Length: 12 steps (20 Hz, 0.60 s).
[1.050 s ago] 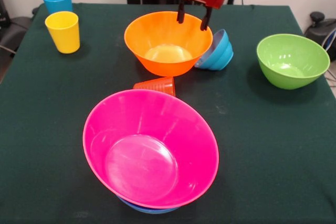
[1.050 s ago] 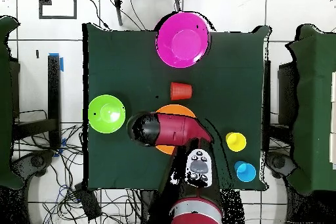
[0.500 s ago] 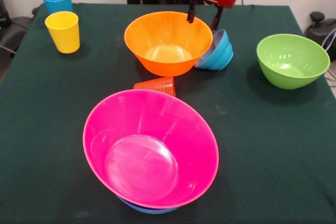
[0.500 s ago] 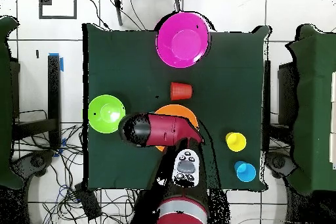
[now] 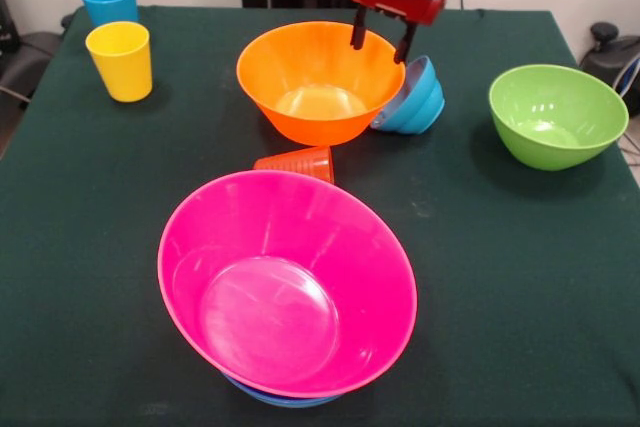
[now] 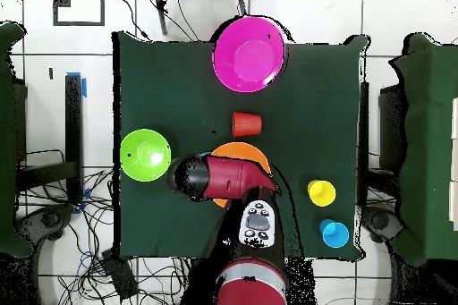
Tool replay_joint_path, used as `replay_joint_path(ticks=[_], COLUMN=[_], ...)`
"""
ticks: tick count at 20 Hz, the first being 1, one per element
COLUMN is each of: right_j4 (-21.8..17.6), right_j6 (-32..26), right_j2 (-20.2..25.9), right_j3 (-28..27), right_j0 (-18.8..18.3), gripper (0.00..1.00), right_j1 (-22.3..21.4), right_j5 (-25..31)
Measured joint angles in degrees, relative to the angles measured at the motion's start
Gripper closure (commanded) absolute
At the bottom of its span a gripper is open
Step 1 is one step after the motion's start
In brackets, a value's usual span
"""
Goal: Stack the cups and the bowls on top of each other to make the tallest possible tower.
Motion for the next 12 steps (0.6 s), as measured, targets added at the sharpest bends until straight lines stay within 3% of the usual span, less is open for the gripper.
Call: replay_joint_path(ticks=[12], right_j4=[0.0], right_j6=[0.0], right_j2=[-0.2], right_j3=[0.0], right_j0=[-2.0], gripper=[0.00], right_j1=[2.5], right_j5=[-2.2])
